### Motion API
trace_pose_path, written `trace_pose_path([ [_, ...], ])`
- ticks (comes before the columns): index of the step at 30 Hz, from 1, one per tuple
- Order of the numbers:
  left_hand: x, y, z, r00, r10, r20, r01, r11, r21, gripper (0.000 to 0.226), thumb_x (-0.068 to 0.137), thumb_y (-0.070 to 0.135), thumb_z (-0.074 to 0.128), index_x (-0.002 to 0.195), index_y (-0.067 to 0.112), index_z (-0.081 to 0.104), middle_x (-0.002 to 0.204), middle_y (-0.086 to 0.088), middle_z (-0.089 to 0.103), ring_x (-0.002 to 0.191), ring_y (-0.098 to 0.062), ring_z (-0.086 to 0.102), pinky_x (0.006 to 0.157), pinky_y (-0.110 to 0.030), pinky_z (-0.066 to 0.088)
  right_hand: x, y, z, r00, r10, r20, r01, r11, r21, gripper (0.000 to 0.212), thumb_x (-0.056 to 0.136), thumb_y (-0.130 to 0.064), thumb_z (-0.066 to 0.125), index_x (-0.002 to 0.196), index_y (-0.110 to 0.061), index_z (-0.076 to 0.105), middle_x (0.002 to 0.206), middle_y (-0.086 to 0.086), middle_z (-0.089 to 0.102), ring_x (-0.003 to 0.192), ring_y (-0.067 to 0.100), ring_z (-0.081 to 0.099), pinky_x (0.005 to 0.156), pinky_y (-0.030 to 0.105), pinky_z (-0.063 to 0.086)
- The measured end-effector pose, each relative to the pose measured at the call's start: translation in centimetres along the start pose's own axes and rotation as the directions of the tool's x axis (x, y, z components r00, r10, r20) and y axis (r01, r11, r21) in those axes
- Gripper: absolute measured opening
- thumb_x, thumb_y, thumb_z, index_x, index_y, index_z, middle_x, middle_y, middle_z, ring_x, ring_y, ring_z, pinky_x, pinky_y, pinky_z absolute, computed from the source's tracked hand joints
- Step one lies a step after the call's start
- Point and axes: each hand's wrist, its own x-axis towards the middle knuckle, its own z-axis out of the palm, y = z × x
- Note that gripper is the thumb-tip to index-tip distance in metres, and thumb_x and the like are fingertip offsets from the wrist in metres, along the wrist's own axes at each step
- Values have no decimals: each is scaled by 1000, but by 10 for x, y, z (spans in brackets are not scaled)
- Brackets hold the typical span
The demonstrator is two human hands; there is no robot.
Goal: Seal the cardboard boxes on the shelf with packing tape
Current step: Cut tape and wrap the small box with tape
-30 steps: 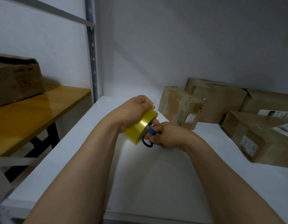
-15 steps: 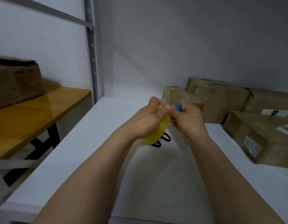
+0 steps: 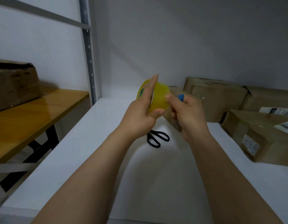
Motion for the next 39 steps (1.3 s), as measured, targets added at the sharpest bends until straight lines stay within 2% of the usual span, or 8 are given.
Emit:
trace_pose_path([
  [5,-1,-3,-1,995,50,-82,-35,984,175,93,96,18,65,157,49,2,140,-5,57,109,-28,63,87,-34,48,5,7,-6,969,248,-4,-245,956,-164,36,86,-49,71,80,-15,60,62,1,60,46,10,48,47,25,40],
  [10,11,-27,-10,972,-58,-229,147,909,391,98,97,18,63,158,37,-11,134,-13,58,101,-29,64,76,-35,45,10,0,-45,935,-94,-342,-53,917,-396,15,98,-31,58,108,-21,60,87,-8,62,74,7,59,67,25,52],
  [15,17,-67,2,940,-340,16,263,754,601,85,97,12,54,162,24,1,121,-16,62,111,-34,60,89,-43,50,29,20,-60,973,-6,-232,-145,767,-625,71,84,-68,58,145,-35,42,146,9,43,134,33,44,108,55,43],
  [17,22,-68,8,931,-360,64,230,713,663,81,95,15,57,162,20,11,139,-17,53,130,-37,46,104,-41,39,32,28,-54,981,52,-189,-156,788,-595,85,78,-78,55,149,-36,36,147,6,43,132,31,47,105,53,46],
  [20,24,-63,14,952,-307,-1,231,714,661,85,94,33,64,161,18,14,151,-17,37,137,-38,31,113,-39,24,33,31,-51,987,59,-150,-131,837,-532,68,91,-59,60,149,-29,41,131,-2,56,101,14,60,85,30,49],
  [27,25,-48,23,993,-83,-80,79,995,-53,93,90,52,68,160,32,11,162,-2,24,148,-22,22,120,-40,22,15,-1,-79,999,32,26,-27,985,-168,15,96,-26,64,109,-24,72,91,-3,72,80,10,69,71,26,59],
  [32,26,-45,24,921,-323,216,388,730,-563,109,74,51,85,159,34,19,143,3,55,120,-15,63,104,-42,51,4,3,-93,994,55,94,-41,989,-142,20,96,-23,64,115,-22,71,90,-4,74,79,7,71,68,21,57],
  [39,25,-47,18,918,-312,245,391,615,-685,41,97,28,65,130,5,61,123,-16,70,116,-36,66,103,-48,52,8,15,-78,992,43,122,-31,994,-101,19,97,-16,64,115,-18,69,86,-6,72,75,5,68,65,21,56],
])
